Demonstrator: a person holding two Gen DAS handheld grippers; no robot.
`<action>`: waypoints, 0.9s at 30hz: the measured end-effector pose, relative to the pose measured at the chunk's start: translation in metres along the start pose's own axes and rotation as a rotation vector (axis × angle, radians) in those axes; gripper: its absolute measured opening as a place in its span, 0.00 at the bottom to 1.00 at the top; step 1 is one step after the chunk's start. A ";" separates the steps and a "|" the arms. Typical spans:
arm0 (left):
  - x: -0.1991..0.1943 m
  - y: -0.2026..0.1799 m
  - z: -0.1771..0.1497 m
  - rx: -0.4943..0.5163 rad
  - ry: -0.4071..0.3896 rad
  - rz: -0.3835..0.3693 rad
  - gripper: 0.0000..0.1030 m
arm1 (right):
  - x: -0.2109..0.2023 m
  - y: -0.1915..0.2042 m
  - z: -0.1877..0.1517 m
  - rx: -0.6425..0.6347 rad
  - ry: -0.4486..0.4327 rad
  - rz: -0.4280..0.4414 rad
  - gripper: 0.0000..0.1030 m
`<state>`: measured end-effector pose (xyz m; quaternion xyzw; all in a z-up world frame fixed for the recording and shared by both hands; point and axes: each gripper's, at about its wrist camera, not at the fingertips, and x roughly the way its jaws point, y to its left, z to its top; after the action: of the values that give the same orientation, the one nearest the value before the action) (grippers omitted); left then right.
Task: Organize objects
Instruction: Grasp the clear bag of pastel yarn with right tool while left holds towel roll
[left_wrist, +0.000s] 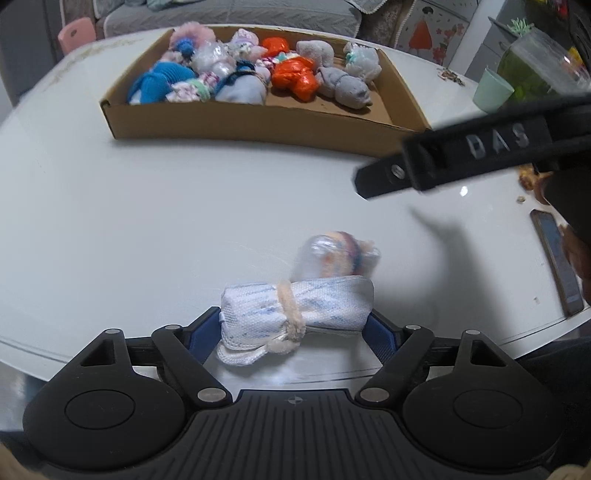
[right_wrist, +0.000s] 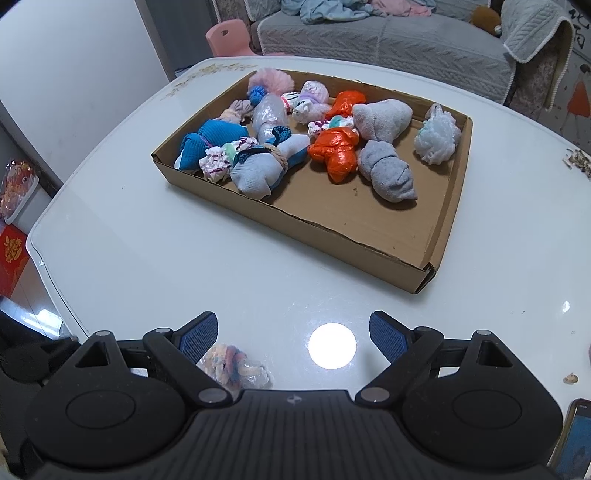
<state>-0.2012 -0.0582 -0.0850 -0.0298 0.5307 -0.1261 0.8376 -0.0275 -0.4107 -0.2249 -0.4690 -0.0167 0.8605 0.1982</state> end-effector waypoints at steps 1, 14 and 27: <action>-0.002 0.002 0.003 0.022 0.001 0.008 0.82 | 0.000 0.000 -0.001 0.001 0.002 -0.002 0.85; -0.002 0.051 0.050 0.169 -0.029 0.089 0.82 | -0.008 0.008 -0.015 0.023 -0.022 -0.038 0.85; 0.006 0.068 0.048 0.107 -0.047 0.080 0.82 | 0.005 0.035 -0.053 0.156 -0.025 -0.122 0.92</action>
<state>-0.1435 0.0017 -0.0815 0.0332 0.5040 -0.1197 0.8547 0.0020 -0.4500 -0.2659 -0.4392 0.0193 0.8514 0.2860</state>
